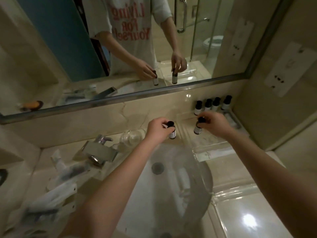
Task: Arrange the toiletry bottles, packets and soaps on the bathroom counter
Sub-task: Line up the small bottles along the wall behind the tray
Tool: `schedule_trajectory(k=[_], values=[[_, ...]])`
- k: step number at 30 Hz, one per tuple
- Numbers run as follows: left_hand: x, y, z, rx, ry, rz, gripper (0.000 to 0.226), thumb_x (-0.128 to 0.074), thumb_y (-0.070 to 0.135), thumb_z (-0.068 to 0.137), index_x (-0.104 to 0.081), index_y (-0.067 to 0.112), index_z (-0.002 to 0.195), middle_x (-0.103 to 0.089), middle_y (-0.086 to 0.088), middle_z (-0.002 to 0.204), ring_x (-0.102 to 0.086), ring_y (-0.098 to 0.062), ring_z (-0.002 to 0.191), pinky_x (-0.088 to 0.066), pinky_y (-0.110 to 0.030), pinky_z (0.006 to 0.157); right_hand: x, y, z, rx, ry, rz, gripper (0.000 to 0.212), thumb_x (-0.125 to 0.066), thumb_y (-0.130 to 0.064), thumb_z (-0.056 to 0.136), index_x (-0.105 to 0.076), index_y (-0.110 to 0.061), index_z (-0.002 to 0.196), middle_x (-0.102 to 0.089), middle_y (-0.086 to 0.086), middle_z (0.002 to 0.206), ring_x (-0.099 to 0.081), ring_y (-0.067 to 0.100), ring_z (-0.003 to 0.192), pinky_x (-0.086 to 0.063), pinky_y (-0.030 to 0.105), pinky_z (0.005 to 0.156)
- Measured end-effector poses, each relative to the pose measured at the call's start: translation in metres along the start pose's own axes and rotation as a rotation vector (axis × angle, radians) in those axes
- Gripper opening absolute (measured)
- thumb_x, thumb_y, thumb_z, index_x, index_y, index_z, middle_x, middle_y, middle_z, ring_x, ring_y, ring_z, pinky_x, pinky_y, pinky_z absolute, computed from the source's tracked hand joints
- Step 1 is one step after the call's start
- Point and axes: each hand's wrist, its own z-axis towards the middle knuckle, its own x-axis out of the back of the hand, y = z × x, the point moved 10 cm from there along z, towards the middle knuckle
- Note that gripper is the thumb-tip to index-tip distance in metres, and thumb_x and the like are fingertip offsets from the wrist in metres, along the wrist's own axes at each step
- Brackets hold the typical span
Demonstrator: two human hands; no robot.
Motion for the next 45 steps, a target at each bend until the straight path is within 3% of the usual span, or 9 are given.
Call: schedule_trajectory(k=[5, 15, 19, 21, 26, 28, 31, 36, 45], values=[[-0.041, 0.019, 0.046, -0.004, -0.049, 0.057, 0.013, -0.072, 0.010, 0.076, -0.064, 0.015, 0.085, -0.054, 0.008, 0.068, -0.049, -0.013, 0.067, -0.035, -0.019, 0.055, -0.002, 0.033, 0.042, 0.019, -0.060, -0.129, 0.030, -0.061, -0.015, 0.088, -0.060, -0.016, 0.119, -0.057, 0.008, 0.116, -0.055, 0.024, 0.105, -0.038, 0.027, 0.082], [-0.106, 0.033, 0.100, -0.059, -0.247, 0.381, 0.028, -0.065, 0.008, 0.081, -0.066, 0.012, 0.109, -0.068, -0.010, 0.107, -0.063, -0.026, 0.096, -0.046, -0.027, 0.077, -0.022, 0.057, 0.085, 0.061, -0.209, -0.279, 0.031, -0.056, -0.015, 0.090, -0.059, -0.016, 0.121, -0.056, 0.010, 0.113, -0.057, 0.027, 0.100, -0.048, 0.036, 0.082], [-0.115, 0.037, 0.105, -0.073, -0.334, 0.415, 0.033, -0.061, 0.001, 0.084, -0.065, 0.012, 0.115, -0.066, -0.012, 0.113, -0.061, -0.030, 0.104, -0.044, -0.027, 0.081, -0.019, 0.059, 0.087, 0.044, -0.193, -0.307, 0.018, -0.060, -0.025, 0.087, -0.063, -0.013, 0.101, -0.061, 0.005, 0.091, -0.059, 0.022, 0.083, -0.049, 0.034, 0.068], [-0.114, 0.038, 0.106, -0.063, -0.342, 0.409, 0.036, -0.061, 0.000, 0.083, -0.064, 0.011, 0.117, -0.065, -0.013, 0.116, -0.059, -0.032, 0.108, -0.044, -0.028, 0.085, -0.016, 0.057, 0.086, 0.052, -0.173, -0.351, 0.021, -0.061, -0.031, 0.086, -0.062, -0.013, 0.096, -0.062, 0.007, 0.091, -0.057, 0.021, 0.077, -0.051, 0.034, 0.067], [-0.110, 0.035, 0.108, -0.019, -0.349, 0.447, 0.061, -0.070, 0.010, 0.080, -0.046, 0.013, 0.136, -0.056, -0.011, 0.131, -0.056, -0.028, 0.116, -0.046, -0.035, 0.097, -0.003, 0.052, 0.085, 0.088, -0.141, -0.332, 0.044, -0.062, -0.036, 0.084, -0.053, -0.021, 0.125, -0.061, 0.006, 0.110, -0.060, 0.025, 0.093, -0.054, 0.039, 0.075], [-0.109, 0.039, 0.110, -0.039, -0.317, 0.473, 0.067, -0.071, 0.020, 0.079, -0.042, 0.012, 0.139, -0.051, -0.009, 0.137, -0.053, -0.026, 0.122, -0.044, -0.035, 0.101, 0.002, 0.050, 0.087, 0.132, -0.168, -0.310, 0.046, -0.064, -0.032, 0.082, -0.053, -0.024, 0.126, -0.059, 0.004, 0.112, -0.058, 0.024, 0.094, -0.054, 0.041, 0.077], [-0.108, 0.045, 0.112, -0.038, -0.238, 0.529, 0.056, -0.066, 0.031, 0.082, -0.049, 0.009, 0.131, -0.056, -0.010, 0.130, -0.056, -0.027, 0.115, -0.048, -0.036, 0.095, -0.005, 0.047, 0.088, 0.176, -0.258, -0.345, 0.036, -0.062, -0.024, 0.084, -0.060, -0.024, 0.120, -0.061, 0.004, 0.107, -0.058, 0.022, 0.091, -0.054, 0.043, 0.078], [-0.106, 0.049, 0.114, -0.048, -0.183, 0.630, 0.019, -0.061, 0.019, 0.084, -0.063, 0.005, 0.098, -0.063, -0.013, 0.097, -0.061, -0.030, 0.092, -0.045, -0.031, 0.068, -0.012, 0.046, 0.090, 0.146, -0.292, -0.356, 0.023, -0.059, -0.020, 0.086, -0.064, -0.019, 0.108, -0.064, 0.003, 0.092, -0.054, 0.019, 0.079, -0.055, 0.043, 0.075], [-0.073, 0.053, 0.132, -0.137, -0.194, 0.686, 0.028, -0.059, 0.007, 0.084, -0.067, 0.007, 0.111, -0.064, -0.013, 0.114, -0.059, -0.028, 0.105, -0.048, -0.031, 0.085, -0.010, 0.018, 0.122, 0.148, -0.176, -0.437, 0.019, -0.060, -0.024, 0.084, -0.065, -0.010, 0.096, -0.065, 0.009, 0.089, -0.061, 0.027, 0.079, -0.045, 0.030, 0.062]])
